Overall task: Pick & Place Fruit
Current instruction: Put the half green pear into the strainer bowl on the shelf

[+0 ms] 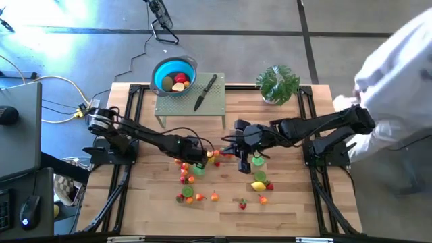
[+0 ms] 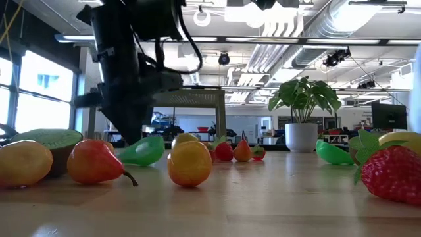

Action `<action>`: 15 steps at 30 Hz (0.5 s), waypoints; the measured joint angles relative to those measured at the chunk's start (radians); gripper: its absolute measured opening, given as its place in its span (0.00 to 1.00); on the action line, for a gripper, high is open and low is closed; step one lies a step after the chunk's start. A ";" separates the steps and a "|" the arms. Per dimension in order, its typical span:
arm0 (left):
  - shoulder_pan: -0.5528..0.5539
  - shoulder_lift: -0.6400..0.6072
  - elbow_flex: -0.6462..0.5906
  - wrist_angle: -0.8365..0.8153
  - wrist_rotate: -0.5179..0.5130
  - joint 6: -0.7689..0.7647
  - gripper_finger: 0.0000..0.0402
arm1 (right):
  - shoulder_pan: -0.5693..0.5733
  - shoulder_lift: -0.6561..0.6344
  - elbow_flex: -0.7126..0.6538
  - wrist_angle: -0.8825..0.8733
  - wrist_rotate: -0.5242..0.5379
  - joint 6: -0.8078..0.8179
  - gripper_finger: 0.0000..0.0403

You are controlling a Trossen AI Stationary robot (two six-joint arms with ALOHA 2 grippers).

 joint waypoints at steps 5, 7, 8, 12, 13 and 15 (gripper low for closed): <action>-0.002 0.021 0.000 0.135 0.035 -0.001 0.00 | 0.002 0.000 0.000 -0.012 -0.002 0.015 0.01; -0.002 0.031 -0.004 0.211 0.035 -0.001 0.00 | 0.002 0.000 0.000 -0.012 -0.002 0.015 0.01; -0.002 0.039 -0.001 0.271 0.036 0.000 0.00 | 0.002 0.000 0.000 -0.012 -0.002 0.013 0.01; -0.002 0.058 0.001 0.397 0.037 0.008 0.00 | 0.002 0.000 0.000 -0.016 -0.002 0.004 0.01; -0.002 0.060 0.001 0.405 0.037 0.012 0.00 | 0.002 0.000 0.000 -0.020 -0.002 0.003 0.01; -0.002 0.057 -0.002 0.408 0.034 0.023 0.00 | 0.002 0.000 0.000 -0.023 -0.002 0.000 0.01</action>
